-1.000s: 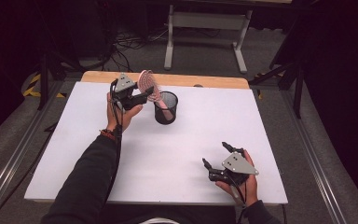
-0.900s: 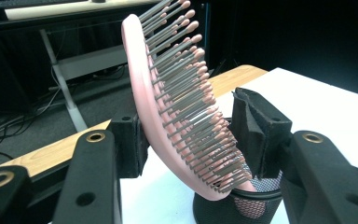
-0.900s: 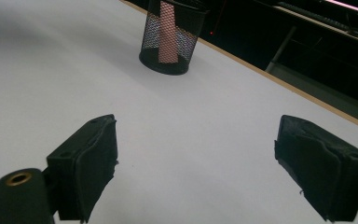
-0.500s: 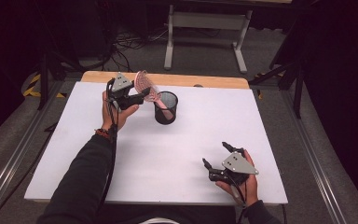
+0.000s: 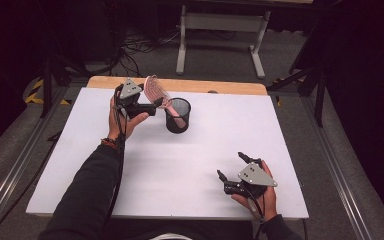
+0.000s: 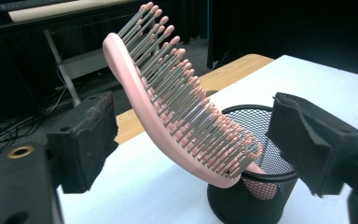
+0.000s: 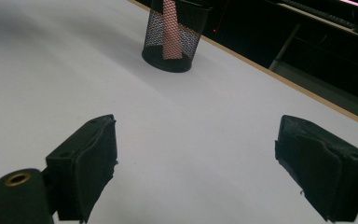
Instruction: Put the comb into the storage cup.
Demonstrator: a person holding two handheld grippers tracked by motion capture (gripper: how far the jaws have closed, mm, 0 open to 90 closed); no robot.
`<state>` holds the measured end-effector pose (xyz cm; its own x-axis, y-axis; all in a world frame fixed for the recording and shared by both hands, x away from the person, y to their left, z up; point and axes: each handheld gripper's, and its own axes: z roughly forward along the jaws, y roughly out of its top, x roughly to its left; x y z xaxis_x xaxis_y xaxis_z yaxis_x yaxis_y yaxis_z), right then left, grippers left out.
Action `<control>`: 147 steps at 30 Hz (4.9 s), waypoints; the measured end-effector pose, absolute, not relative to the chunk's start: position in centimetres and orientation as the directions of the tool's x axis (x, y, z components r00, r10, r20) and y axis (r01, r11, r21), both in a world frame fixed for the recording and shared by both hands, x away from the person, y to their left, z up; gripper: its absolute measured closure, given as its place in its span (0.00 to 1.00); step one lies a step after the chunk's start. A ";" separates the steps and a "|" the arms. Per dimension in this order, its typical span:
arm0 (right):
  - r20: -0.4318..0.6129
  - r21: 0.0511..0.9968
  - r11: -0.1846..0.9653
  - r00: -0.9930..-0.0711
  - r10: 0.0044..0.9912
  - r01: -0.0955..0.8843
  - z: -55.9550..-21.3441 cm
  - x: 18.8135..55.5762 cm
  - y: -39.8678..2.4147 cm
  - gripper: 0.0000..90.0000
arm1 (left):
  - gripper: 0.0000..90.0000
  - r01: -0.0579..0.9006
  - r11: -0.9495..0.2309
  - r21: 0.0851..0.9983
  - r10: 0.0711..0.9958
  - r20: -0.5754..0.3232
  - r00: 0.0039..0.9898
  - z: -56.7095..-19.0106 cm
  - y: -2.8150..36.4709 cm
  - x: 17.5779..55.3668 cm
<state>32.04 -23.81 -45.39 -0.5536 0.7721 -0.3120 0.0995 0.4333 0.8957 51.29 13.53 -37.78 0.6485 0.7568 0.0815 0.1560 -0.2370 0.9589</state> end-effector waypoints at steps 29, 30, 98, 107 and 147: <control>-0.332 0.895 0.440 -0.545 0.770 0.076 -45.2 31.8 -23.6 0.14 | 0.04 0.084 -0.291 0.953 0.737 0.167 0.654 -37.4 13.7 49.9; -0.333 0.895 0.440 -0.545 0.770 0.076 -45.2 31.8 -23.6 0.14 | 0.04 0.079 -0.297 0.952 0.734 0.174 0.657 -37.3 13.8 49.8; -0.346 0.903 0.427 -0.513 0.786 0.045 -44.6 31.4 -23.4 0.14 | 0.05 -0.042 -0.382 0.923 0.620 0.290 0.729 -38.7 16.5 42.4; -0.345 0.904 0.426 -0.512 0.787 0.045 -44.6 31.4 -23.4 0.14 | 0.05 -0.063 -0.389 0.919 0.598 0.304 0.742 -39.2 16.1 41.2; -0.350 0.901 0.431 -0.514 0.784 0.045 -44.4 31.3 -23.5 0.14 | 0.05 -0.097 -0.439 0.893 0.518 0.340 0.785 -41.9 18.3 35.6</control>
<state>31.29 -23.50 -44.41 -0.5136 0.7836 -0.3497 0.0445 0.4313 0.9011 35.56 18.29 -41.89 0.7845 0.5182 0.3405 -0.0973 -0.4394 0.8930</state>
